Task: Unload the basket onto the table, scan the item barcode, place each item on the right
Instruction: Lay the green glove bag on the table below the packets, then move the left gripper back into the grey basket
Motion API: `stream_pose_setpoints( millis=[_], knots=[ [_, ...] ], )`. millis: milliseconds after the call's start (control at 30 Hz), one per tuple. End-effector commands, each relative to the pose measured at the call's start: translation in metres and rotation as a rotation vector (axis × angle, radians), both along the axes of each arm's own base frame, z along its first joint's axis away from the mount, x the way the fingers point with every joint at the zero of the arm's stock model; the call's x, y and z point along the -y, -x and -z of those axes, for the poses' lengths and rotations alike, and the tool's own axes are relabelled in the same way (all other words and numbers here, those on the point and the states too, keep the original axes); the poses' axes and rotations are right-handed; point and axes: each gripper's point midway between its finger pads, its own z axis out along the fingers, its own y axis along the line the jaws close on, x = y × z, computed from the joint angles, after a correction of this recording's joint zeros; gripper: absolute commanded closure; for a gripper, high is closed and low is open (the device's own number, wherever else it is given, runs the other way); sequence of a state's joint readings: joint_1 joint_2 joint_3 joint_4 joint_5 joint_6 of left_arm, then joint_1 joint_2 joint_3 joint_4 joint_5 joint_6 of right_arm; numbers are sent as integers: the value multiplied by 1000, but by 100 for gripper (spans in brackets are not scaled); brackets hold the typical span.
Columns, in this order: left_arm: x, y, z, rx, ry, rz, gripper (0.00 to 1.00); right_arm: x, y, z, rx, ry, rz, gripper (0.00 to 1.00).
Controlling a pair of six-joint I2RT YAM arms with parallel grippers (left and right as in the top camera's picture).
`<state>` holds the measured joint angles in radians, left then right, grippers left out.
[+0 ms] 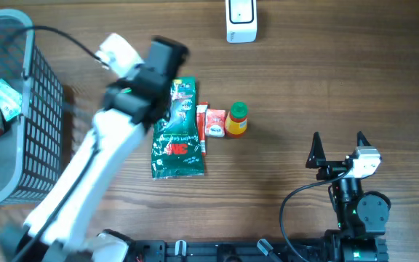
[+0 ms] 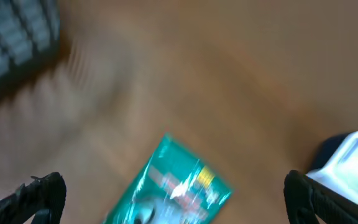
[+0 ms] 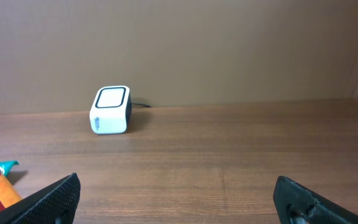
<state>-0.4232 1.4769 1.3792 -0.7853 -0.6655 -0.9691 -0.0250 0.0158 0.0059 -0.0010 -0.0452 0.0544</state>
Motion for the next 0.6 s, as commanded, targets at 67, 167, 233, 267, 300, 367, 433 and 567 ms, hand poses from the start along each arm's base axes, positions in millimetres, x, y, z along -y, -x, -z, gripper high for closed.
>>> stream_pose_setpoints(
  millis=[67, 167, 233, 267, 300, 367, 433, 567],
  knots=[
    [-93, 31, -95, 175, -125, -92, 0, -3, 0, 0, 3, 8, -18, 0],
    [-137, 54, -121, 263, -72, -189, 0, -3, 0, -1, 3, 9, -18, 0],
    [-163, 65, -132, 311, -38, -238, 0, -3, 0, -1, 3, 8, -18, 0],
    [-177, 70, -135, 330, -24, -264, 0, -3, 0, -1, 3, 9, -18, 0],
    [-190, 74, -137, 342, -12, -290, 0, -3, 0, -1, 3, 8, -18, 0],
    [-216, 82, -135, 344, 11, -339, 0, -3, 0, 0, 3, 9, -18, 0],
    [-241, 87, -125, 327, 42, -382, 0, -3, 0, 0, 3, 9, -18, 0],
    [-294, 91, -89, 261, 134, -460, 0, -3, 0, -1, 3, 8, -18, 0]
  ],
)
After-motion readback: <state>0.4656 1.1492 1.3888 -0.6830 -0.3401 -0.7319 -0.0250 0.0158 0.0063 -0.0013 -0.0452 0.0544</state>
